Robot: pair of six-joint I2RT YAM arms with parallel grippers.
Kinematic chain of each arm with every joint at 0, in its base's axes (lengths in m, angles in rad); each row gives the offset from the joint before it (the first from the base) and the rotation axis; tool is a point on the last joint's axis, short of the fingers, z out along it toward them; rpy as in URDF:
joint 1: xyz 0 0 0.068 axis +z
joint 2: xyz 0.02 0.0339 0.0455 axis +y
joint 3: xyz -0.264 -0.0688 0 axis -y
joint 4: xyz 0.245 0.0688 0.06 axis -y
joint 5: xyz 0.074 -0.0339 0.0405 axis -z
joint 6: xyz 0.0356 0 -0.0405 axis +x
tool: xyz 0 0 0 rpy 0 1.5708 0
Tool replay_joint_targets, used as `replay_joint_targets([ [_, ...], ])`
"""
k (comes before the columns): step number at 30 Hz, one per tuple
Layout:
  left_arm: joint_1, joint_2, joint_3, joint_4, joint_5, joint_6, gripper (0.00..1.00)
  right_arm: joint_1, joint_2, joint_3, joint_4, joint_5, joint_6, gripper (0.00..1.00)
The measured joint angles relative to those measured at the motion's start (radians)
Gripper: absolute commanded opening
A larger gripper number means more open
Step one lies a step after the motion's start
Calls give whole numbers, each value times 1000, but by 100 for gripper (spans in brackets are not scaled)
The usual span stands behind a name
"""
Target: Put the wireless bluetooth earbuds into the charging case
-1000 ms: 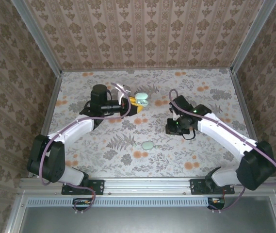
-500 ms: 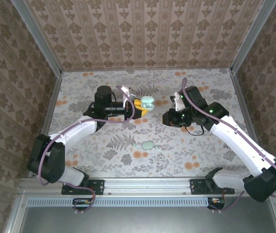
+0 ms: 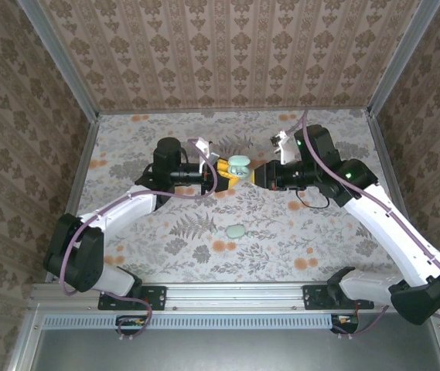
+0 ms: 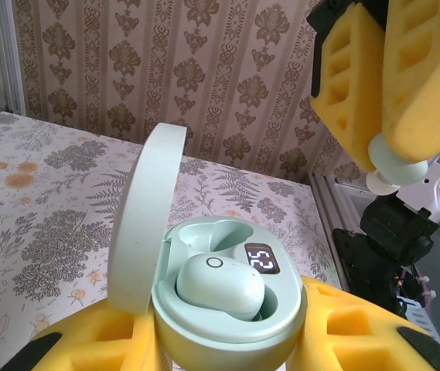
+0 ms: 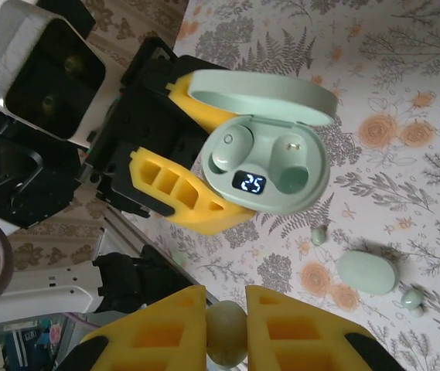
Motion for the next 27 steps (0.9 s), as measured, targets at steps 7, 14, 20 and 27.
replay_joint_targets([
  [7, -1, 0, 0, -1, 3, 3, 19, 0, 38, 24, 24, 0, 0, 14],
  [14, -1, 0, 0, -8, 12, 3, 19, -1, 84, 63, 43, 1, -1, 14],
  [20, -1, 0, 0, -8, 15, 3, 19, -3, 109, 65, 48, 1, -5, 14],
  [27, -2, 0, 4, -13, 23, 3, 19, -11, 124, 65, 56, 1, -13, 14],
])
